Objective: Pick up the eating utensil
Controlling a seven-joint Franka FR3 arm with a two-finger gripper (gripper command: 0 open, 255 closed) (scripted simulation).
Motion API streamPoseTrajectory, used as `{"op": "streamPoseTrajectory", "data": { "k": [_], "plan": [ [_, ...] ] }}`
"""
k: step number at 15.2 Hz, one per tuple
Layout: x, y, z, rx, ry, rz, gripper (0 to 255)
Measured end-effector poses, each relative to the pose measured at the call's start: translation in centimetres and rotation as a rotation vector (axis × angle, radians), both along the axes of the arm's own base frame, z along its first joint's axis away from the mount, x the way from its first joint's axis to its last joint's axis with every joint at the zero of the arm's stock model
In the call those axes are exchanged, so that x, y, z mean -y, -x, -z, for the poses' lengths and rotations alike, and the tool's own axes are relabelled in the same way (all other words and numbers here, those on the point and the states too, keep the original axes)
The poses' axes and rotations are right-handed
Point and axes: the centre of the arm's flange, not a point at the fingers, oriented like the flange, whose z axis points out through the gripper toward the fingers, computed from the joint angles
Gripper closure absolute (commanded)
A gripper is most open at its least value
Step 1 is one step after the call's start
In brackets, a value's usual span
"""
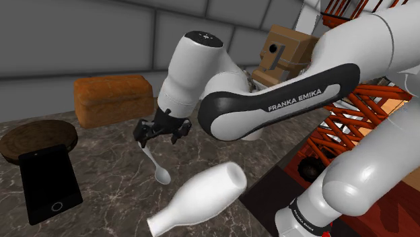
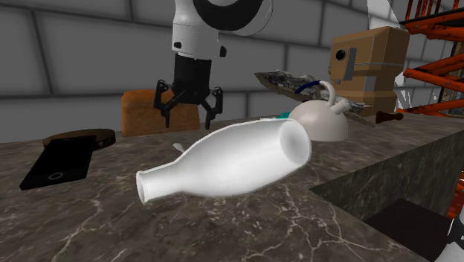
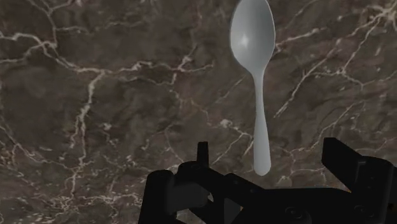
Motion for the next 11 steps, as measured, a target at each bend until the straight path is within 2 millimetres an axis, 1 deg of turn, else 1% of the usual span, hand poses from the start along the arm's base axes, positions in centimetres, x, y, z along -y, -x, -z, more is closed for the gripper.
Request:
{"op": "streamPoseTrajectory", "data": {
  "k": [2, 3, 9, 10, 11],
  "plan": [
    [-1.6, -0.4, 1.2, 0.005, 0.001, 0.000, 0],
    [-1.8, -0.3, 1.7, 0.006, 0.001, 0.001, 0],
    [-2.1, -0.3, 4.7, 0.007, 0.001, 0.001, 0],
    [-2.1, -0.4, 5.0, 0.007, 0.001, 0.001, 255],
    [-2.1, -0.4, 5.1, 0.007, 0.001, 0.001, 255]
  ]
}}
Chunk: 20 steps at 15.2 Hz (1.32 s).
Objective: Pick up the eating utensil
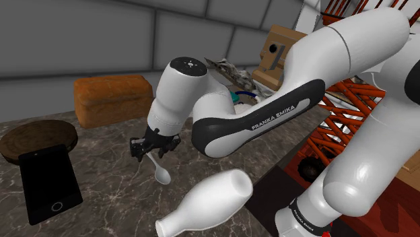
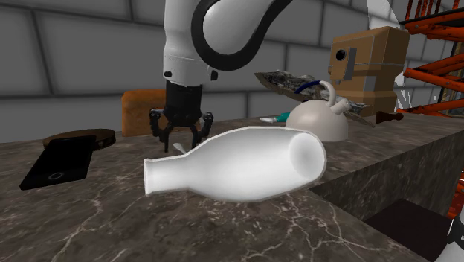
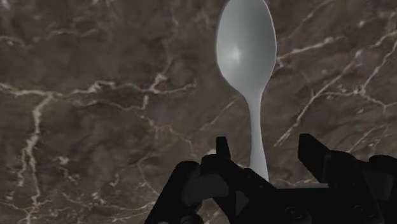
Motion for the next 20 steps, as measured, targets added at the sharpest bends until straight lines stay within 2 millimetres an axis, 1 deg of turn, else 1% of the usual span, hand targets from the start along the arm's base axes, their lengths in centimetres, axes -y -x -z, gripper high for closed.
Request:
{"op": "streamPoseTrajectory", "data": {
  "k": [9, 13, 20],
  "plan": [
    [0.0, 0.0, 0.1, 0.001, 0.000, 0.000, 255],
    [0.0, 0.0, -1.6, 0.001, 0.000, 0.000, 255],
    [-0.1, 0.1, -5.2, 0.001, 0.000, 0.000, 255]
  ]
}}
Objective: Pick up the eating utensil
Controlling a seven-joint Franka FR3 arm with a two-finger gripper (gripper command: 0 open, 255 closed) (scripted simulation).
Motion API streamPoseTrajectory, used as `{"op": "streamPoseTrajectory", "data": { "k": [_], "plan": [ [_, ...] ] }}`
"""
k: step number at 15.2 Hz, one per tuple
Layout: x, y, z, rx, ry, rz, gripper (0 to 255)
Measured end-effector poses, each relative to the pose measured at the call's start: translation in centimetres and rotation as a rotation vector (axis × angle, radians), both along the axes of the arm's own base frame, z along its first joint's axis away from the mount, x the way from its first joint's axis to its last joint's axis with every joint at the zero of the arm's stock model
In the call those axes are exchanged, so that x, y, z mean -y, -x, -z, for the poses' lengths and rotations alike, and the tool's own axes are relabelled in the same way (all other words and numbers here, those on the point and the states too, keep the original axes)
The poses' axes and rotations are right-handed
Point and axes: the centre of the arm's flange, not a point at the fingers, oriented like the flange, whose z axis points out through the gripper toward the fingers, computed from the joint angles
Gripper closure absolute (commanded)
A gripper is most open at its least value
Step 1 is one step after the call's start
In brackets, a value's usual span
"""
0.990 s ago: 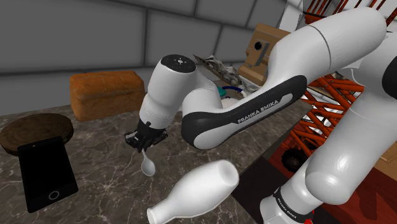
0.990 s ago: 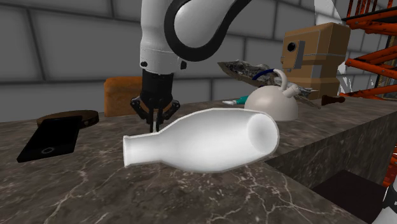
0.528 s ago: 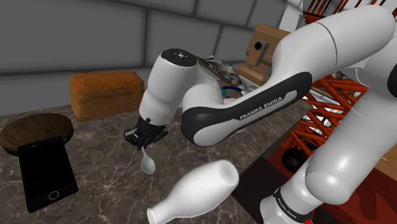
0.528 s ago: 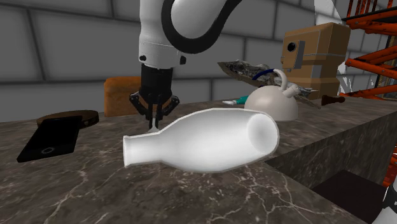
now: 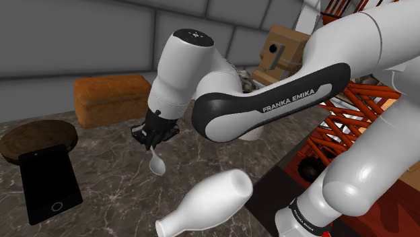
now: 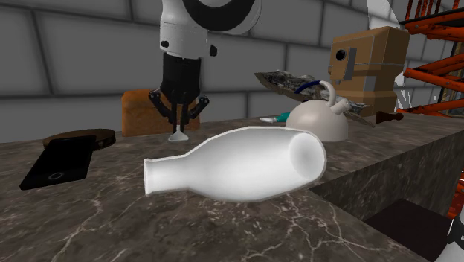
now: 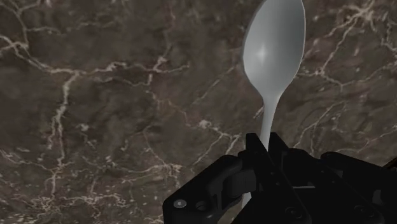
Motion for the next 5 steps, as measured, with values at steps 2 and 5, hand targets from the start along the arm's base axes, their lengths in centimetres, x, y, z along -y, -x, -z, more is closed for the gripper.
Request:
{"op": "streamPoseTrajectory", "data": {
  "k": [2, 5],
  "plan": [
    [0.1, 0.0, -1.1, 0.000, 0.000, 0.000, 255],
    [0.0, -0.1, -2.4, 0.000, 0.000, 0.000, 255]
  ]
}}
